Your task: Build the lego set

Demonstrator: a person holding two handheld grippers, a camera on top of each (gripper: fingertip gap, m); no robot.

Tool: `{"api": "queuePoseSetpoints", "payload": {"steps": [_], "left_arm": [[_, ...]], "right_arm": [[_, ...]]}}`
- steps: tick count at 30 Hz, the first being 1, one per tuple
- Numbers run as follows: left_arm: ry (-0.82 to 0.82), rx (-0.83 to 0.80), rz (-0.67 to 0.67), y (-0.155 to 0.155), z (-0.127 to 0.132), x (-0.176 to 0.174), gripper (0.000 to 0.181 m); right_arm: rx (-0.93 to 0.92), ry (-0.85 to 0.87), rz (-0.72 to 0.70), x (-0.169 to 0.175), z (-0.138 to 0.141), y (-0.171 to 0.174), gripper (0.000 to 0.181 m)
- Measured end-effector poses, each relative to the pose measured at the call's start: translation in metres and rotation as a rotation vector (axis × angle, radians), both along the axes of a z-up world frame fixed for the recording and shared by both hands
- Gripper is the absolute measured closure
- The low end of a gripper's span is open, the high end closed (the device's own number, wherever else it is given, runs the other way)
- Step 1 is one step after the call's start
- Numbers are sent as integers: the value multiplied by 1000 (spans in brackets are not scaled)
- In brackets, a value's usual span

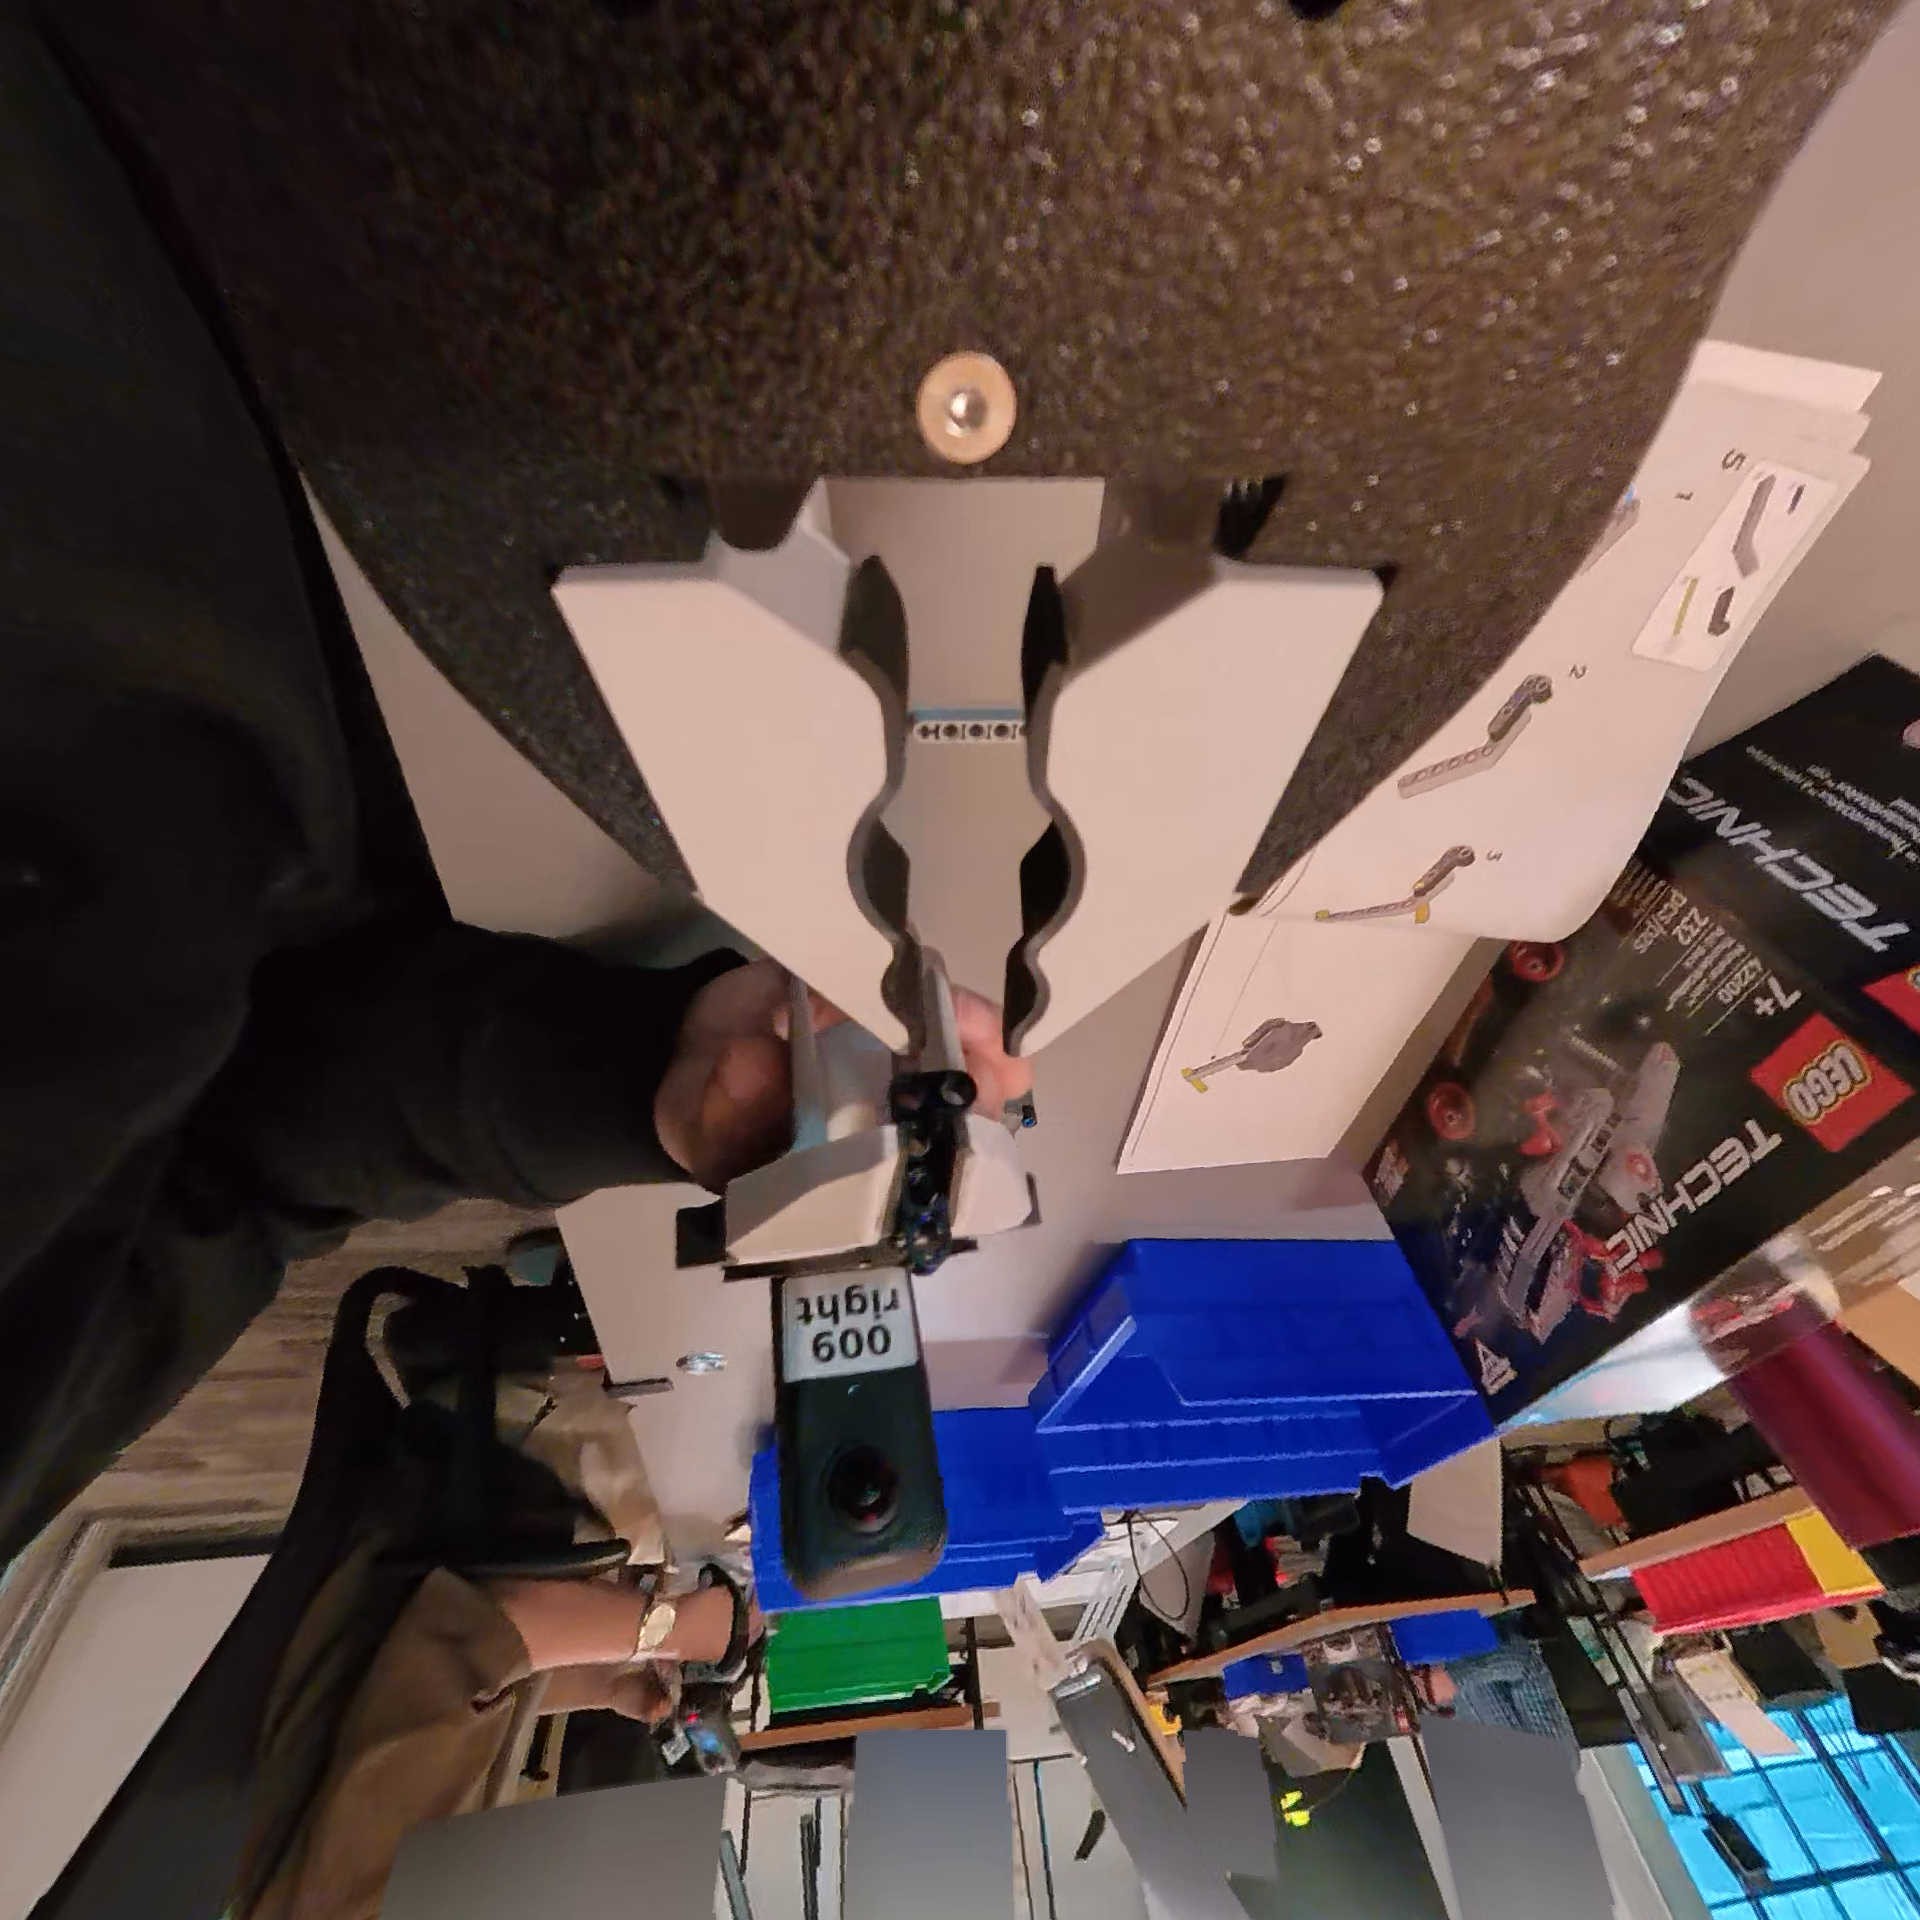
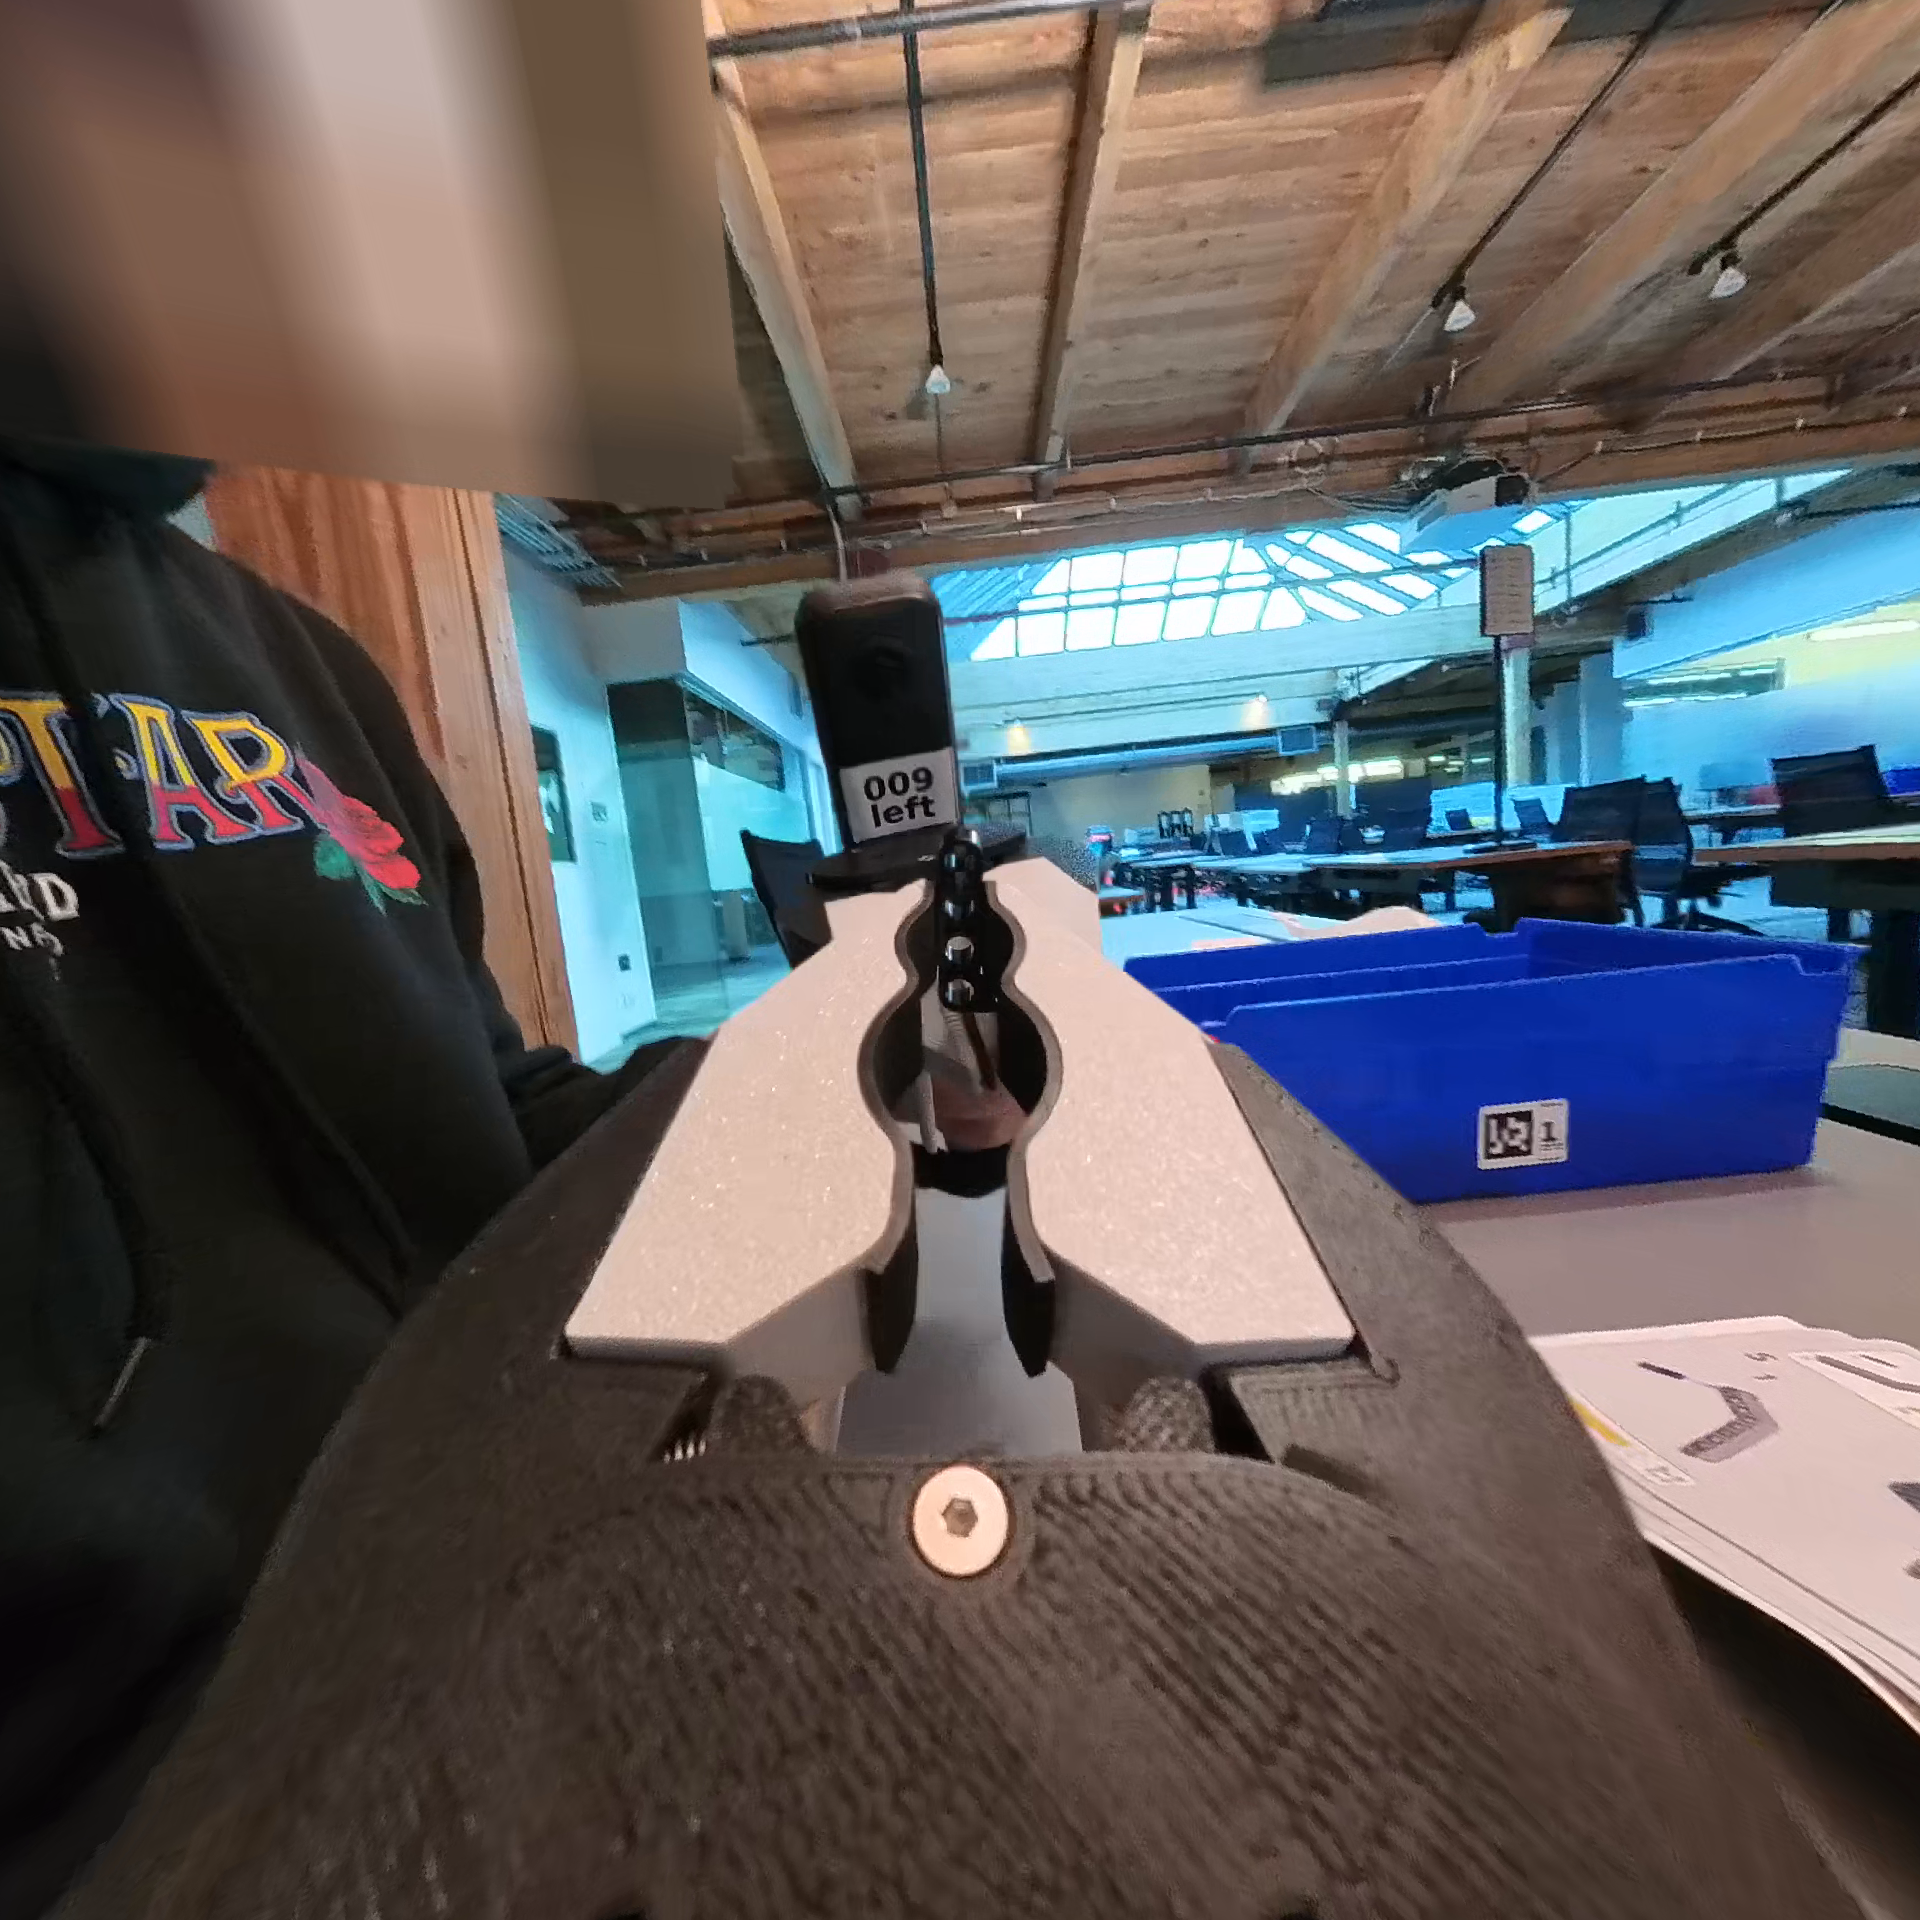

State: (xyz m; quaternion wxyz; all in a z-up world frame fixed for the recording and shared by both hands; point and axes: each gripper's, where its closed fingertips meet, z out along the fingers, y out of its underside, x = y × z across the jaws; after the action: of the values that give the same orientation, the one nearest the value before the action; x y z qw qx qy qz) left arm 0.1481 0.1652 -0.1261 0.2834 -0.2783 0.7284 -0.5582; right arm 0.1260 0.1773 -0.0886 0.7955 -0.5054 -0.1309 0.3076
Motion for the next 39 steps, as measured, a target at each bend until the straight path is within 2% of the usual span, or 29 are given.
{"api": "queuePoseSetpoints", "payload": {"steps": [8, 12, 15, 18, 19, 21, 30, 34, 39], "left_arm": [[-45, -29, -2, -7, 13, -2, 166], [-74, -14, 39, -4, 16, 2, 167], [-64, -127, 10, -8, 22, 2, 168], [-34, -218, -59, -17, 28, -4, 157], [-49, -222, -61, -17, 30, -4, 159], [-65, -185, -28, -16, 29, -2, 169], [-87, -15, 49, -7, 20, 2, 169], [-111, 184, 129, 17, 6, 4, 169], [-136, 484, 237, 50, -16, 8, 169]], "right_arm": [[74, 205, 102, 15, 16, -13, 177], [73, 223, 99, 17, 16, -12, 177], [72, 215, 123, 13, 16, -13, 177], [75, 204, 133, 10, 16, -14, 177], [77, 199, 138, 9, 16, -14, 177], [81, 191, 138, 7, 17, -15, 177], [17, 119, 37, 11, 7, -6, 176], [-57, 85, -60, 18, -3, 4, 164], [-226, -10, -235, 32, -31, 25, 163]]}}
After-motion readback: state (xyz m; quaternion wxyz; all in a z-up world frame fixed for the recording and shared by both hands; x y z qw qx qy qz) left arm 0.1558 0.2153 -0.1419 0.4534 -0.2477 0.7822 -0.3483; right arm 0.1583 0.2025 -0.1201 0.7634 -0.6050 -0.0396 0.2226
